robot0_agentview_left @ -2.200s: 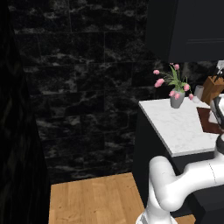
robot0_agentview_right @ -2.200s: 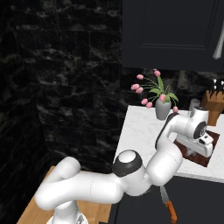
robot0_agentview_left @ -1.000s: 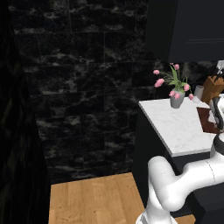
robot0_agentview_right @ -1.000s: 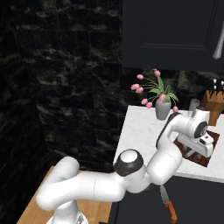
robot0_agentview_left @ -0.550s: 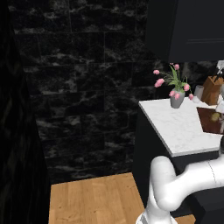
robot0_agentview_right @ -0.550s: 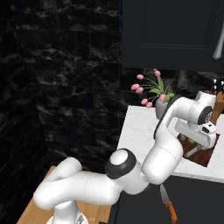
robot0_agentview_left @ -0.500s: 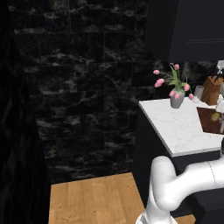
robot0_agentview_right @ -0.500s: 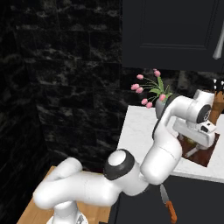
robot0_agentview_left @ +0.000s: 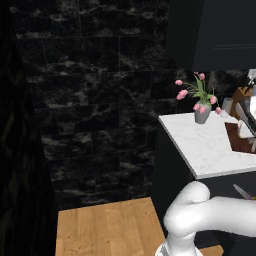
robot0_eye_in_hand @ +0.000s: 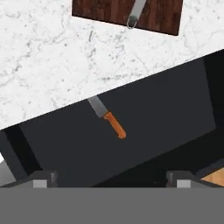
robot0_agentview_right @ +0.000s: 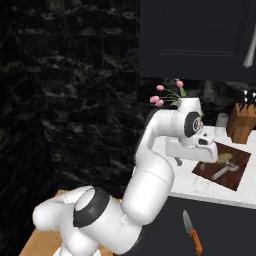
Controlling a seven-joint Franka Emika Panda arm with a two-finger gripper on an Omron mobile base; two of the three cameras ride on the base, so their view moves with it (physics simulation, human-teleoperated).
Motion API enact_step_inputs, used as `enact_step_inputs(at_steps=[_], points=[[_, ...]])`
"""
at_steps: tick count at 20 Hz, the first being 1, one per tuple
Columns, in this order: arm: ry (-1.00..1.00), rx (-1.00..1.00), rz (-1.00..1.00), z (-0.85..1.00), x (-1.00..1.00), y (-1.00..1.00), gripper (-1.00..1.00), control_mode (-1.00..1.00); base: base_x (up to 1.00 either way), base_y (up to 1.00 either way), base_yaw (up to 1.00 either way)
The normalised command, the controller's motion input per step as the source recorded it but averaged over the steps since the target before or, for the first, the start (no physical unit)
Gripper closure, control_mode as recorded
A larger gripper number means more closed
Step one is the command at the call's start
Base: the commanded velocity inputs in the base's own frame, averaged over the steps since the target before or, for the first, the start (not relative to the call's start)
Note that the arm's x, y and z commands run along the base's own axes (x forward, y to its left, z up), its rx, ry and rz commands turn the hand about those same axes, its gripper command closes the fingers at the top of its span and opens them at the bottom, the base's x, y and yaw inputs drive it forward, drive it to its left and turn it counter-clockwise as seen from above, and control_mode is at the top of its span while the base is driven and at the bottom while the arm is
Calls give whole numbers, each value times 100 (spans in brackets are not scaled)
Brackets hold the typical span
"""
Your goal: Place the appropriate cutting tool for cutting the potato skin on the cutting board.
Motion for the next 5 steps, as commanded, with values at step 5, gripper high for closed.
enact_step_inputs(at_steps=[5], points=[[-12,-24,30,20,-100,100,-100,-100,0,0,0]])
